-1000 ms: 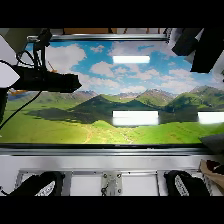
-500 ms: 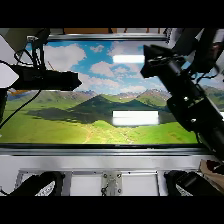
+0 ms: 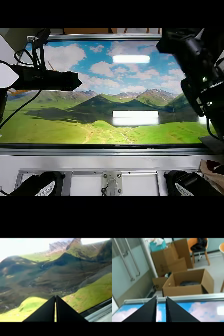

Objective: Fold the clothes and pants, and hang the long-sleeved shirts on hangers.

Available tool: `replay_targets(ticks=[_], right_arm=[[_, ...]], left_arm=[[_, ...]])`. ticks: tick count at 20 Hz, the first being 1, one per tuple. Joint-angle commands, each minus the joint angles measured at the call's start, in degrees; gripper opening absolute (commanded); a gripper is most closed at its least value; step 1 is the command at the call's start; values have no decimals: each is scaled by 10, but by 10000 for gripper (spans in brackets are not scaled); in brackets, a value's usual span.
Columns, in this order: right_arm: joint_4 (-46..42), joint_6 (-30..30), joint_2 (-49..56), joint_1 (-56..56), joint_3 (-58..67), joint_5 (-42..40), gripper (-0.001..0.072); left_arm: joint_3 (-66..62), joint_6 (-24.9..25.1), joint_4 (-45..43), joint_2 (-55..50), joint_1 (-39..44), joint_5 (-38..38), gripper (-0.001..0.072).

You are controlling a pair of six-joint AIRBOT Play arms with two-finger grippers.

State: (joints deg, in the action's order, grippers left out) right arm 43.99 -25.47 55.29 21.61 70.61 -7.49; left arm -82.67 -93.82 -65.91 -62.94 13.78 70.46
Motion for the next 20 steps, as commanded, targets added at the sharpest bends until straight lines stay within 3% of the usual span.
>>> replay_targets(ticks=[1,3,4,6,8,10,13,20], right_arm=[[80,-63,29,-10,44,0,116],[203,-202,47,11,44,-42,114],[301,-333,55,29,45,-106,114],[564,-674,76,55,54,-292,113],[792,-916,98,61,54,-457,108],[827,-961,117,57,53,-561,110],[823,-933,152,9,53,-635,118],[822,-856,169,-40,53,-581,133]], left_arm=[[0,0,1,0,0,0,12],[0,0,1,0,0,0,12],[0,0,1,0,0,0,12],[0,0,1,0,0,0,12],[0,0,0,0,0,-2,12],[0,0,0,0,0,1,12],[0,0,1,0,0,2,12],[0,0,0,0,0,5,12]])
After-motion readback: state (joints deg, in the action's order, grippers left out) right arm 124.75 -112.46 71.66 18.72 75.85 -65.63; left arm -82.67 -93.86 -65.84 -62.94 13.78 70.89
